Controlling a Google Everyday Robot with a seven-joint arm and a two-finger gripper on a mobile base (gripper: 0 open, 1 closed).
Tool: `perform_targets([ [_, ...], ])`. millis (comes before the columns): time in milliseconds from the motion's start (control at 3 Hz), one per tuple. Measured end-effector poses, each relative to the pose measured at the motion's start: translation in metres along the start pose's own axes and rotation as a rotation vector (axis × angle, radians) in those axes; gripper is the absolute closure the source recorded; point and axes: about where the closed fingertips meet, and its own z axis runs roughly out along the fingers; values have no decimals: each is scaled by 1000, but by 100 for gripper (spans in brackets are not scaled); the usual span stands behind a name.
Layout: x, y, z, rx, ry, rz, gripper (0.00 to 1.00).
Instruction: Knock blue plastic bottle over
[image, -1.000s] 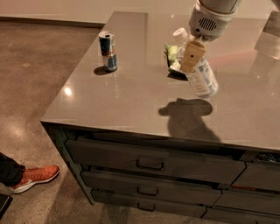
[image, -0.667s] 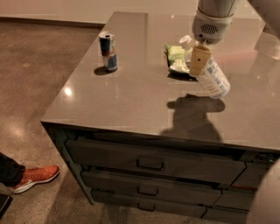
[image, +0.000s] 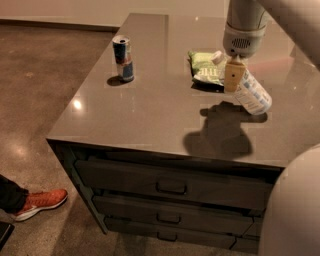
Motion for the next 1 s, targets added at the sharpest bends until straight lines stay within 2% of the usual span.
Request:
perform_targets([
  [333,12,1,20,-31,32,-3,8],
  [667,29,17,51,-100,54,-12,0],
  [1000,25,12,54,-81,40,-12,0],
])
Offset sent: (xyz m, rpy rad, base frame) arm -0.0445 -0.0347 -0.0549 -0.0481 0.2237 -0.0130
